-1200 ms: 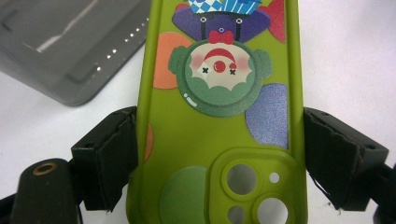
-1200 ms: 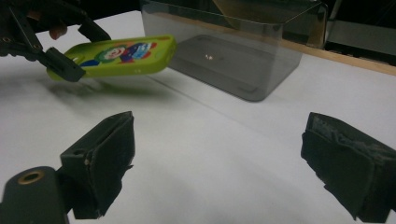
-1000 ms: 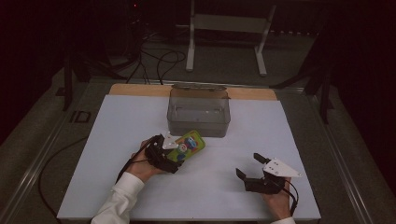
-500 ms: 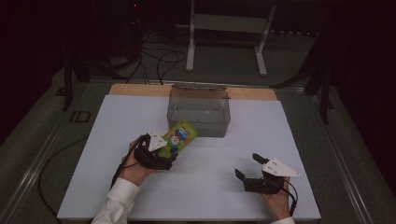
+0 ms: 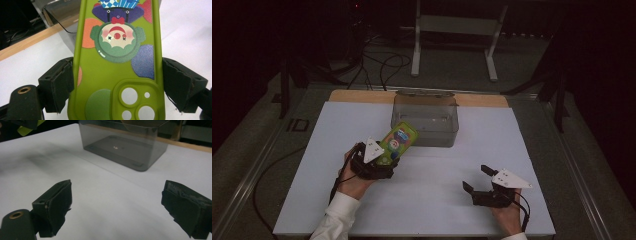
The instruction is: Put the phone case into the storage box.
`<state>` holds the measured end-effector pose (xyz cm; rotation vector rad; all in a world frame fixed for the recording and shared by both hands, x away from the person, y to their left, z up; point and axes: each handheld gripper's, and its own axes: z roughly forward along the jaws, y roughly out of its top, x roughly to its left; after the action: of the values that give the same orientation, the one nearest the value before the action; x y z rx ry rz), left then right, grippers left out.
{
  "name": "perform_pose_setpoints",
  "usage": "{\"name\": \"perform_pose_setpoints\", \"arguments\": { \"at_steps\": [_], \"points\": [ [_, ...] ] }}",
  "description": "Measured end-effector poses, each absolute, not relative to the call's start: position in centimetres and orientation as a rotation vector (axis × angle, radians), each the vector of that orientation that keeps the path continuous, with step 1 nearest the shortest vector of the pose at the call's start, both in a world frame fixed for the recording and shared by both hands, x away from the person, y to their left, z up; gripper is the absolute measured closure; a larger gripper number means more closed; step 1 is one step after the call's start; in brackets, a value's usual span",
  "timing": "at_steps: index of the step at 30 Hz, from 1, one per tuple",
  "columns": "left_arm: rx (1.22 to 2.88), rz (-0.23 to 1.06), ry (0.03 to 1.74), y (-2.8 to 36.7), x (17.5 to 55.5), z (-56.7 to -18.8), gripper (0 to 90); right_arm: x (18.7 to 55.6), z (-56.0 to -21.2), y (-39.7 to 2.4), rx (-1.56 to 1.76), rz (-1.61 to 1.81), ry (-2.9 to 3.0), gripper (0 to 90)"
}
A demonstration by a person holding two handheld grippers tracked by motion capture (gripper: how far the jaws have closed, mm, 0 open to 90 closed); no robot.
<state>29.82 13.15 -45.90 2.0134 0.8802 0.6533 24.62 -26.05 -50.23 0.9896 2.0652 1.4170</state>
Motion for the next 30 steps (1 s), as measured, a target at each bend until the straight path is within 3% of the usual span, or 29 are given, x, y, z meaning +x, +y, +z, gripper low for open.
{"name": "perform_pose_setpoints", "arguments": {
  "at_steps": [16,30],
  "points": [
    [1.903,0.741,0.915,14.2,29.3,-45.1,16.1,25.1,-49.9,-26.2,1.033,1.459,2.065,9.6],
    [1.851,0.768,0.941,14.4,29.0,-45.0,16.1,26.9,-47.4,-24.3,1.053,1.495,2.075,9.6]
  ]
}}
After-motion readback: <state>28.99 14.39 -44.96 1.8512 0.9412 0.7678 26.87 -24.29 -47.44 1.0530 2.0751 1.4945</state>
